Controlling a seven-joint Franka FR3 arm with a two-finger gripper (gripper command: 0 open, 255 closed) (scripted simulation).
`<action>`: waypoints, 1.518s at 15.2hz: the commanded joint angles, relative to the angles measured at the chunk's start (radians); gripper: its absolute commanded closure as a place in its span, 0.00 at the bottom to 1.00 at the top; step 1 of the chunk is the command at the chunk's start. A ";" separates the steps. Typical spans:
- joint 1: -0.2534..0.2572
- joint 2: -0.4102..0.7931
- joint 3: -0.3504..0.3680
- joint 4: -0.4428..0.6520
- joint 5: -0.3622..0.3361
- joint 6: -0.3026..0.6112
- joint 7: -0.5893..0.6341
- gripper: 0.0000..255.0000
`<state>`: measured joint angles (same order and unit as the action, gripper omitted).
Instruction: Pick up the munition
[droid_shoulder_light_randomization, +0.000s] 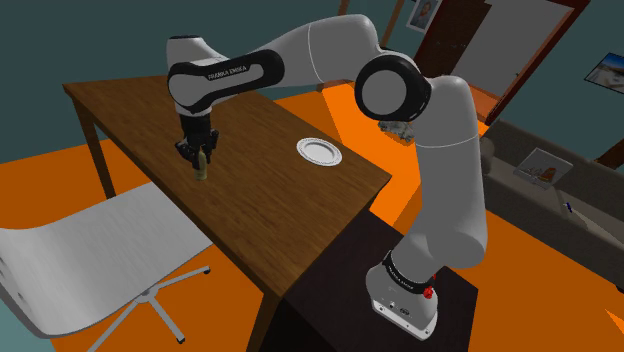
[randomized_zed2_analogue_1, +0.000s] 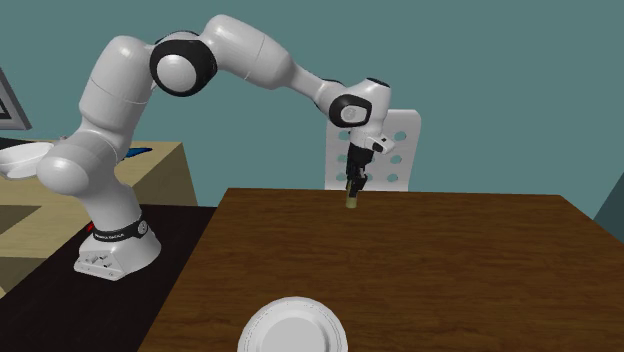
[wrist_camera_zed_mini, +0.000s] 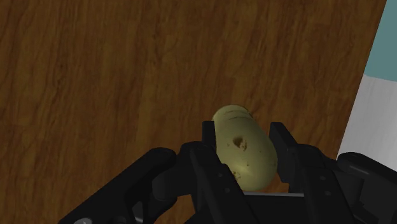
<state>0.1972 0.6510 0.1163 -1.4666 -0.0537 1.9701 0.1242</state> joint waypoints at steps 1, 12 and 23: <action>0.000 0.001 0.000 0.000 0.000 0.000 0.000 1.00; -0.001 -0.036 0.003 0.024 0.004 -0.060 -0.001 1.00; -0.001 -0.076 0.006 0.084 0.009 -0.161 -0.002 1.00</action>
